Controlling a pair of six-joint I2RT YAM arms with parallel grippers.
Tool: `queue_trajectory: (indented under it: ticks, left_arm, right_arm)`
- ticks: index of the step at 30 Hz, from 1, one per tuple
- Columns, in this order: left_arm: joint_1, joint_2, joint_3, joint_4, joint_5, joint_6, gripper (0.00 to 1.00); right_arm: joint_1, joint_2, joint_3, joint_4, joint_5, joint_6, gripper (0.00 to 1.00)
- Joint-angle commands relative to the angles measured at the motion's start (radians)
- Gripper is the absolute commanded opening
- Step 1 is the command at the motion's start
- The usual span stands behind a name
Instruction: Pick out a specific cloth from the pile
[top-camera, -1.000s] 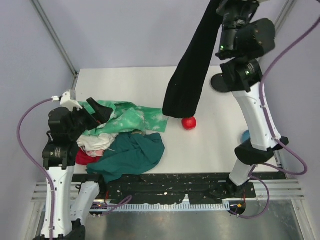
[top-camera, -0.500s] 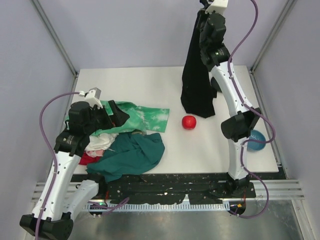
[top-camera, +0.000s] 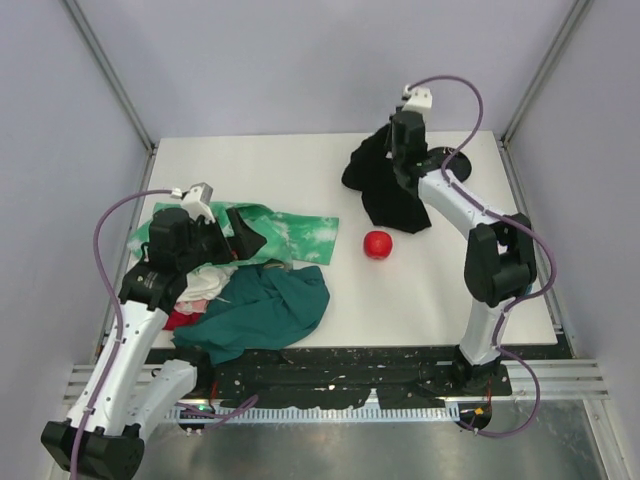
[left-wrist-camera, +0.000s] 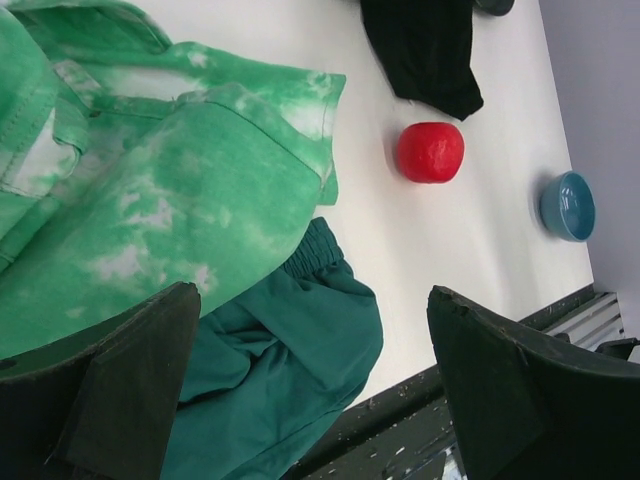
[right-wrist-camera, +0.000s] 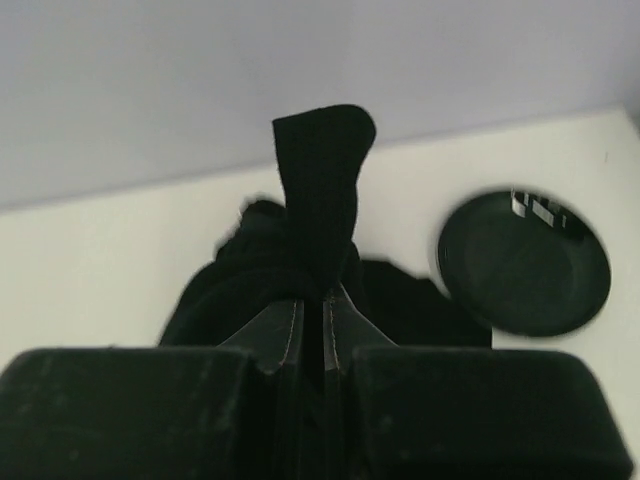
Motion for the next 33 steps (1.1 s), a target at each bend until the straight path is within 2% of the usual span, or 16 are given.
queue_trajectory:
  ticks: [1,3,4,7,8,9,11,16,21,25,29,33]
  left_arm:
    - [-0.016,0.017,-0.007,0.053,0.031,0.0,1.0]
    - [-0.024,0.018,-0.01,0.048,0.031,0.0,1.0]
    - [-0.028,0.014,-0.014,0.048,0.03,-0.004,1.0]
    - [-0.039,0.005,-0.019,0.036,0.022,-0.004,1.0]
    - [-0.039,0.001,-0.017,0.023,0.018,-0.006,1.0]
    - [-0.039,-0.006,-0.016,0.013,0.01,-0.006,0.99]
    - [-0.039,-0.025,-0.022,-0.001,-0.004,-0.007,1.0]
    - [-0.039,-0.075,-0.025,-0.035,-0.047,-0.004,1.0]
    - [-0.039,-0.12,-0.017,-0.092,-0.11,0.002,1.0]
    - [-0.04,-0.15,-0.023,-0.112,-0.117,0.002,1.0]
    - [-0.04,-0.17,-0.023,-0.142,-0.139,-0.001,1.0]
    - [-0.039,-0.199,-0.033,-0.168,-0.148,-0.015,1.0]
  right_arm:
    - [-0.001,-0.103,-0.238,0.084,0.015,0.166,0.06]
    - [-0.003,-0.105,-0.298,0.058,-0.06,0.203,0.13]
    - [-0.003,-0.102,-0.295,0.006,-0.08,0.202,0.24]
    - [-0.003,-0.105,-0.243,-0.125,-0.087,0.188,0.36]
    - [-0.004,-0.132,-0.22,-0.169,-0.076,0.182,0.51]
    - [-0.003,-0.151,-0.205,-0.2,-0.074,0.165,0.72]
    - [-0.004,-0.223,-0.197,-0.246,-0.065,0.154,0.95]
    - [-0.003,-0.517,-0.275,-0.338,-0.003,0.128,0.95]
    - [-0.004,-0.876,-0.56,-0.381,0.108,0.071,0.95]
    - [-0.004,-1.106,-0.731,-0.498,0.175,0.131,0.95]
    - [-0.004,-1.273,-0.831,-0.553,0.159,0.16,0.95]
    - [-0.001,-1.353,-0.861,-0.558,0.183,0.151,0.95]
